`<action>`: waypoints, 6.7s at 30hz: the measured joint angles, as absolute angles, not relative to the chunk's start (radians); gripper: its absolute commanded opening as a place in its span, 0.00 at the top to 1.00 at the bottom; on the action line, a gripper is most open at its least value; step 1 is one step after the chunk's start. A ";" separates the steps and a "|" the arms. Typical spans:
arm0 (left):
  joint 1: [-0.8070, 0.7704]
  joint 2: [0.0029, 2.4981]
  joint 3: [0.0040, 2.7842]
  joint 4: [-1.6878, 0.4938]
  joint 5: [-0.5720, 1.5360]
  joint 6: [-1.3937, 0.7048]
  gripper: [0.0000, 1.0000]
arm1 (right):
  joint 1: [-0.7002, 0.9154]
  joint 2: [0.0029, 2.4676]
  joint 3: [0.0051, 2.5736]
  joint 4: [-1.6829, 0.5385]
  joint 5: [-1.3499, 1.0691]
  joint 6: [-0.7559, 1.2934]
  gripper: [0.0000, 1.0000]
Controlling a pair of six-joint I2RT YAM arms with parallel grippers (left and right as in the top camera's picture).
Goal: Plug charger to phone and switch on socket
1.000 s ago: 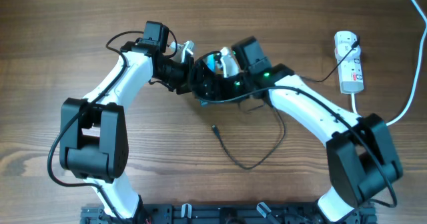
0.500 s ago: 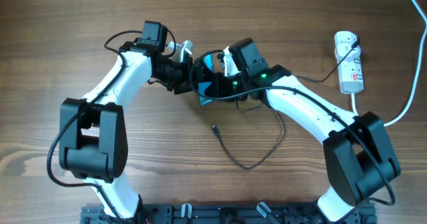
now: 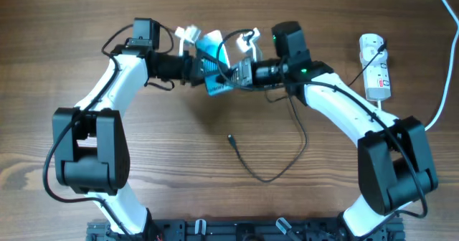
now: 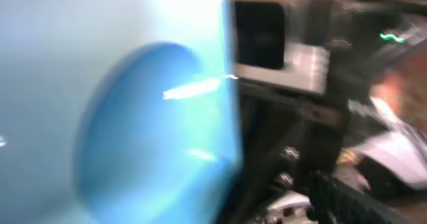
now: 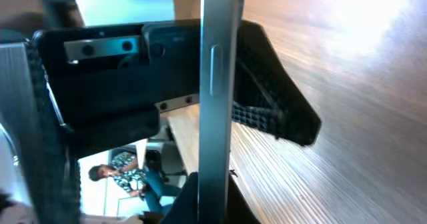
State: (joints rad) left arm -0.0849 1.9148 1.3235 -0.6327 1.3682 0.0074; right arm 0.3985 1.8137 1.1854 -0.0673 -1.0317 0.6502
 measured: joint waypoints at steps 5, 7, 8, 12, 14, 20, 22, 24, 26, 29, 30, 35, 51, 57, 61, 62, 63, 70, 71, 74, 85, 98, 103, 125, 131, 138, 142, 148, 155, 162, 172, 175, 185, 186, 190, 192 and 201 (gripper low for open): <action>-0.059 1.889 1.324 -0.589 1.526 0.022 0.03 | 0.393 1.814 1.185 0.068 -1.075 0.733 0.96; -0.041 1.856 1.324 -0.586 1.537 0.022 0.03 | 0.393 1.814 1.185 0.101 -1.082 0.750 0.96; -0.022 1.822 1.324 -0.584 1.536 0.022 0.04 | 0.394 1.814 1.187 0.134 -1.102 0.756 0.96; 0.025 1.737 1.324 -0.551 1.535 0.021 0.11 | 0.400 1.806 1.192 0.233 -1.156 0.759 0.96; 0.031 1.715 1.324 -0.531 1.533 0.020 0.14 | 0.403 1.797 1.195 0.252 -1.172 0.757 0.96; 0.031 1.707 1.322 -0.382 1.526 -0.085 0.33 | 0.445 1.792 1.196 0.260 -1.146 0.675 0.96; 0.031 1.707 1.321 -0.319 1.528 -0.149 0.37 | 0.456 1.792 1.196 0.276 -1.124 0.649 0.96; 0.030 1.707 1.321 -0.297 1.526 -0.194 0.42 | 0.458 1.791 1.196 0.279 -1.125 0.641 0.96; 0.023 1.707 1.321 -0.294 1.515 -0.211 0.42 | 0.458 1.791 1.196 0.280 -1.127 0.638 0.96; 0.007 1.707 1.321 -0.308 1.509 -0.218 0.42 | 0.458 1.791 1.196 0.280 -1.133 0.638 0.96; -0.003 1.707 1.321 -0.309 1.509 -0.220 0.46 | 0.458 1.791 1.196 0.282 -1.137 0.638 0.96; -0.023 1.707 1.321 -0.339 1.508 -0.223 0.51 | 0.458 1.791 1.196 0.293 -1.156 0.658 0.96; -0.010 1.705 1.321 -0.347 1.517 -0.227 0.47 | 0.429 1.791 1.195 0.379 -1.139 0.745 0.96; -0.010 1.705 1.321 -0.351 1.510 -0.231 0.36 | 0.429 1.791 1.196 0.339 -1.136 0.758 0.96; -0.010 1.704 1.321 -0.352 1.509 -0.238 0.40 | 0.429 1.791 1.196 0.331 -1.139 0.759 0.96; -0.010 1.704 1.321 -0.352 1.509 -0.238 0.44 | 0.429 1.791 1.196 0.331 -1.146 0.759 0.96; -0.010 1.704 1.321 -0.353 1.504 -0.239 0.44 | 0.428 1.791 1.196 0.331 -1.148 0.759 0.96; -0.017 1.704 1.321 -0.356 1.482 -0.241 0.53 | 0.426 1.789 1.201 0.295 -1.158 0.759 0.96; -0.020 1.704 1.321 -0.356 1.477 -0.242 0.57 | 0.424 1.789 1.201 0.294 -1.164 0.759 0.96; -0.025 1.704 1.321 -0.356 1.462 -0.243 0.67 | 0.420 1.784 1.201 0.288 -1.182 0.759 0.96; -0.030 1.705 1.315 -0.362 1.426 -0.244 0.94 | 0.418 1.773 1.215 0.213 -1.220 0.737 0.95; -0.087 1.664 1.335 -0.716 0.879 -0.265 0.96 | 0.383 1.798 1.184 0.062 -1.185 0.691 0.14; -0.201 1.671 1.325 -0.918 0.379 -0.307 0.96 | 0.329 1.797 1.201 -0.321 -0.916 0.539 0.06; -0.458 1.865 1.214 -0.838 -0.003 -0.515 0.83 | 0.331 1.795 1.198 -0.590 -0.260 0.503 0.00; -0.458 1.865 1.214 -0.825 -0.003 -0.527 0.85 | 0.331 1.795 1.198 -0.590 -0.260 0.503 0.00; -0.458 1.865 1.214 -0.818 -0.003 -0.530 0.87 | 0.331 1.795 1.198 -0.590 -0.260 0.503 0.00; -0.458 1.865 1.214 -0.813 -0.003 -0.532 0.96 | 0.331 1.795 1.198 -0.590 -0.260 0.503 0.00; -0.457 1.864 1.214 -0.808 -0.002 -0.534 0.96 | 0.331 1.795 1.198 -0.590 -0.260 0.503 0.00; -0.273 1.730 1.205 -0.572 0.459 -0.490 0.96 | 0.331 1.795 1.198 -0.590 -0.260 0.503 0.00; 0.012 1.720 1.204 -0.537 1.018 -0.344 0.96 | 0.331 1.795 1.198 -0.590 -0.260 0.503 0.00; 0.192 1.719 0.982 -0.314 1.132 -0.237 0.96 | 0.331 1.795 1.198 -0.590 -0.260 0.503 0.00; 0.190 1.719 0.981 -0.309 1.132 -0.250 0.96 | 0.331 1.795 1.198 -0.590 -0.260 0.503 0.00; 0.190 1.719 0.981 -0.306 1.109 -0.253 0.96 | 0.331 1.795 1.198 -0.590 -0.260 0.503 0.00; 0.190 1.719 0.981 -0.306 1.108 -0.253 0.96 | 0.331 1.795 1.198 -0.590 -0.260 0.503 0.00; 0.190 1.719 0.981 -0.306 1.097 -0.253 0.96 | 0.331 1.795 1.198 -0.585 -0.260 0.503 0.00; 0.190 1.719 0.981 -0.305 1.093 -0.253 0.96 | 0.331 1.795 1.198 -0.524 -0.259 0.540 0.00; 0.177 1.719 0.981 -0.305 1.081 -0.253 0.96 | 0.388 1.795 1.198 -0.559 -0.408 0.598 0.96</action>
State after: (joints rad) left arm 0.1768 1.7191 0.9806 -0.3046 1.0805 -0.2531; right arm 0.3882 1.7950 1.1984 -0.5587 -0.4080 0.5976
